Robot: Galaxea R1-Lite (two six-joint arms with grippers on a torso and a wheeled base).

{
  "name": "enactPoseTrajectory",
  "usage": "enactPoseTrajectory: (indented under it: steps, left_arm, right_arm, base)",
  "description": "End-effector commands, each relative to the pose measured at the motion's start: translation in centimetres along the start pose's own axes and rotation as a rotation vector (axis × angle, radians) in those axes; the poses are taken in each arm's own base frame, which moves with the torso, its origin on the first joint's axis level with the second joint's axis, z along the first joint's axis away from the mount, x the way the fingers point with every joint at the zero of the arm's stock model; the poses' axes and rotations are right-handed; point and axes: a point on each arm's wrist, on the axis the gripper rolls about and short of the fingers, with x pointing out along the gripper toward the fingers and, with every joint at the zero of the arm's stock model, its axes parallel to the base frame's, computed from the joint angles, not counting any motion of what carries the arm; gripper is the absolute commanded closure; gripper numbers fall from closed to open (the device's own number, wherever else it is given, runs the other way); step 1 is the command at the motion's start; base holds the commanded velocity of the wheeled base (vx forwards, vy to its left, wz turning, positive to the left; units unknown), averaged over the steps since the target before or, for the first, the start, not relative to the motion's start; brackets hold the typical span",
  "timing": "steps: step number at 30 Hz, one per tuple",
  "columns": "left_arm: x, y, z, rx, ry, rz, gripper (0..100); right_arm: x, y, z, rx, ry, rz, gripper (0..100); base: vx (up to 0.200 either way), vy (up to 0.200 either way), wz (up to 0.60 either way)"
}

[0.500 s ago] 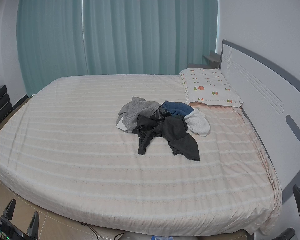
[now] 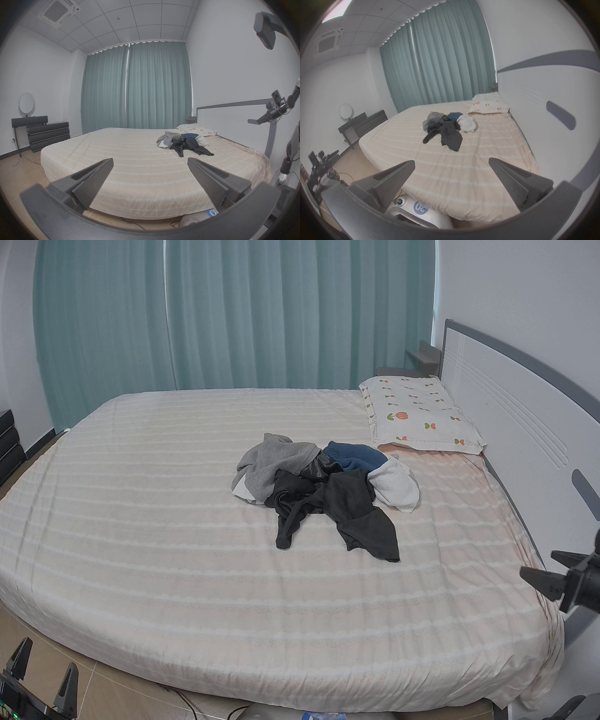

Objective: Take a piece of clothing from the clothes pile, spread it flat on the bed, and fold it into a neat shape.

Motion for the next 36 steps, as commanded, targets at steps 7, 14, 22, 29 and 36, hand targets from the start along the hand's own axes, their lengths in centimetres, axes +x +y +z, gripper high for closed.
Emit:
enactPoseTrajectory:
  steps: [7,14,22,29,36]
  left_arm:
    - [0.0,0.0,-0.5,0.000,-0.002,0.000,0]
    - [0.0,0.0,-0.5,0.000,-0.002,0.000,0]
    - [0.0,0.0,-0.5,0.000,-0.002,0.000,0]
    - [0.0,0.0,-0.5,0.000,-0.002,0.000,0]
    - [0.0,0.0,-0.5,0.000,-0.002,0.000,0]
  right_arm:
    - [30.2,2.7,-5.8,0.190,0.280,-0.099,0]
    - [36.8,2.7,-7.7,0.231,0.252,-0.136,0]
    - [39.2,3.9,-9.4,0.330,0.247,-0.132,0]
    - [40.2,4.0,-9.6,0.341,0.239,-0.134,0]
    - [42.2,2.7,-9.6,0.347,0.167,-0.219,0]
  base:
    - [0.000,0.000,0.00]
    - [0.000,0.000,0.00]
    - [0.000,0.000,0.00]
    - [0.000,0.000,0.00]
    - [0.000,0.000,0.00]
